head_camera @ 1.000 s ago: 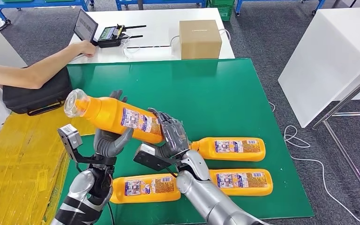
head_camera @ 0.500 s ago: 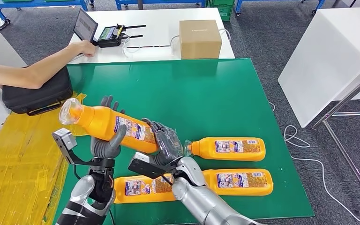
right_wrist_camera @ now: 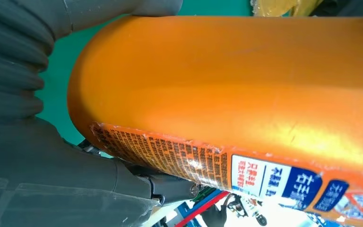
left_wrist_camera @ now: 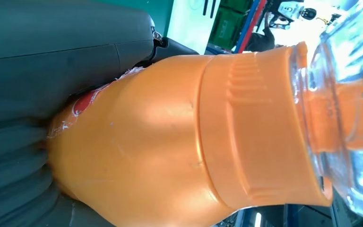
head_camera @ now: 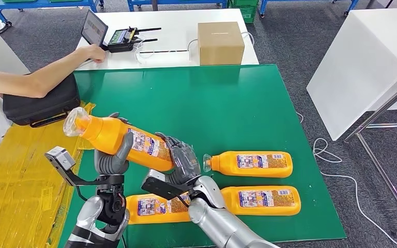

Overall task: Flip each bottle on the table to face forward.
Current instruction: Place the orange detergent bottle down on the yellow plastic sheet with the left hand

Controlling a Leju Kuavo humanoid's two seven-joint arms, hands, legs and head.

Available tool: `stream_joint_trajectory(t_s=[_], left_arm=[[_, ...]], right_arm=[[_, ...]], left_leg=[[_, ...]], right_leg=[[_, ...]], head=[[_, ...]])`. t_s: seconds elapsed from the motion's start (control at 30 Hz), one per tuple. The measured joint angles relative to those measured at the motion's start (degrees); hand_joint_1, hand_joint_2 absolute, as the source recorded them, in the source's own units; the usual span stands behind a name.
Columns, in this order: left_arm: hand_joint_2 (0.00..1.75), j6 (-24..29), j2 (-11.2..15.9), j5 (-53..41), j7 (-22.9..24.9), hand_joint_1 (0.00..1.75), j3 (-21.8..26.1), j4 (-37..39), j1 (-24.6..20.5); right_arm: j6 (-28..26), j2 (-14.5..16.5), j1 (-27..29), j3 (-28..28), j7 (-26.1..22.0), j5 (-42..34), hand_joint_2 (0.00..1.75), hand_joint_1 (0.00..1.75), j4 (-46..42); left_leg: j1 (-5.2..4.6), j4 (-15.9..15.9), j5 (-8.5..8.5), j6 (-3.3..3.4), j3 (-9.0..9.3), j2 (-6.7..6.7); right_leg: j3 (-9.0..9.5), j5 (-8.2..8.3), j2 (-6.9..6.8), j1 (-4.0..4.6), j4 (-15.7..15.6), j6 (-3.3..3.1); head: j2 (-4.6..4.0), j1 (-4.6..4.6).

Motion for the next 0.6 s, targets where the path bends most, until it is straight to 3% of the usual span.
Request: stream_joint_trajectory(t_s=[0.13, 0.17, 0.27, 0.3, 0.43, 0.6], left_arm=[[1.75, 0.3, 0.0, -0.2, -0.6, 1.75, 0.0, -0.7, -0.1], [1.75, 0.3, 0.0, -0.3, -0.8, 1.75, 0.0, -0.9, -0.1], [1.75, 0.7, 0.0, -0.9, -1.4, 1.75, 0.1, -1.7, -0.4], [1.75, 0.9, 0.0, -1.3, -1.7, 1.75, 0.2, -2.0, -0.6], [1.75, 4.3, 0.6, -5.7, -3.6, 1.75, 1.3, -3.0, -1.6], [1.75, 14.1, 3.1, -18.9, -7.3, 1.75, 3.3, -3.2, -3.9]], right_arm=[[-0.9, -0.9, 1.0, -0.3, -1.8, -2.6, 1.75, 1.75, -3.3], [-1.0, -1.2, 1.4, -0.5, -2.0, -3.3, 1.75, 1.56, -4.7], [-1.1, -2.5, 2.9, -1.0, -2.3, -4.7, 1.75, 0.25, -10.1], [-1.1, -3.0, 3.5, -1.2, -2.4, -5.1, 1.75, 0.00, -12.2], [1.3, -5.2, 6.2, -2.0, -3.0, -9.4, 1.75, 0.00, -23.0], [6.6, -8.6, 9.0, -2.7, -3.1, -17.4, 1.75, 0.00, -36.6]], left_leg=[[0.00, 0.0, 0.00, 0.00, -0.01, 0.00], [0.00, 0.0, 0.00, 0.00, -0.02, 0.00], [0.00, 0.0, 0.00, 0.00, -0.04, -0.01], [0.00, 0.0, 0.00, 0.00, -0.04, -0.02], [0.00, 0.0, 0.00, 0.00, -0.03, -0.01], [0.00, 0.0, 0.00, 0.00, -0.03, -0.10]], right_leg=[[0.00, 0.00, 0.00, 0.00, 0.0, 0.00], [0.00, 0.00, 0.00, 0.00, 0.0, 0.00], [0.00, 0.00, -0.01, -0.01, 0.0, 0.00], [0.00, 0.00, -0.01, -0.02, 0.0, 0.00], [0.00, 0.00, -0.01, -0.02, 0.0, 0.00], [0.00, 0.00, -0.07, 0.01, 0.0, 0.00]], head=[[0.00, 0.01], [0.00, 0.01], [0.00, 0.01], [0.00, 0.02], [0.00, 0.01], [0.00, 0.01]])
